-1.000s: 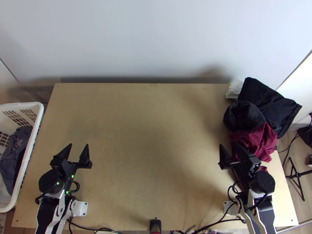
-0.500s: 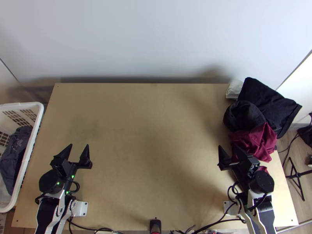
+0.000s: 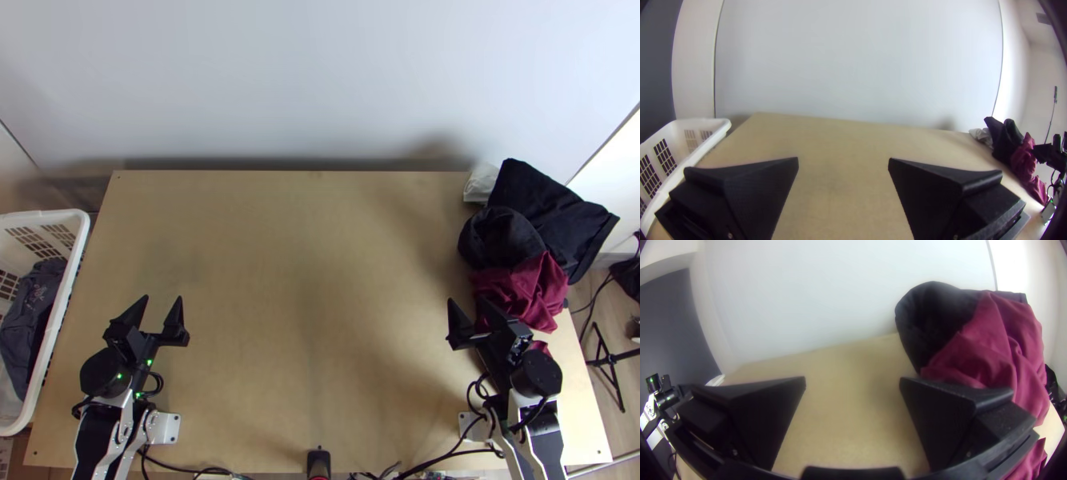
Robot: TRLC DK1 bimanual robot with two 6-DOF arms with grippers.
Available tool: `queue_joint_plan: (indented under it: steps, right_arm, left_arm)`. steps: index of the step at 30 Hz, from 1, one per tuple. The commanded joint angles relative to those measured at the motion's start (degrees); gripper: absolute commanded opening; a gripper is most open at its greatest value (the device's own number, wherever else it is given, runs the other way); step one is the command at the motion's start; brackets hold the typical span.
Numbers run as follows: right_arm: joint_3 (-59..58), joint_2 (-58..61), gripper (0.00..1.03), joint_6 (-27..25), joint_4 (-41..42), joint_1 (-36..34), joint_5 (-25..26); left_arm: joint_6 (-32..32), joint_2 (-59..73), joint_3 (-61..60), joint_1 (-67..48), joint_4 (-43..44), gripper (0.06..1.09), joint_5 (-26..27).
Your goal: Fold the t-shirt
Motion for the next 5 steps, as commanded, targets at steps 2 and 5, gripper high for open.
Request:
queue_joint_plan:
  steps: [2,5]
  right_arm:
    - [0.02,-0.01,0.98,0.01,-0.01,0.0,0.07]
    - [0.02,-0.01,0.98,0.01,-0.01,0.0,0.07]
  left_arm:
    - [0.03,0.01,0.01,0.01,0.01,1.04,-0.01]
    - [0.03,0.01,0.01,0.01,0.01,1.04,-0.01]
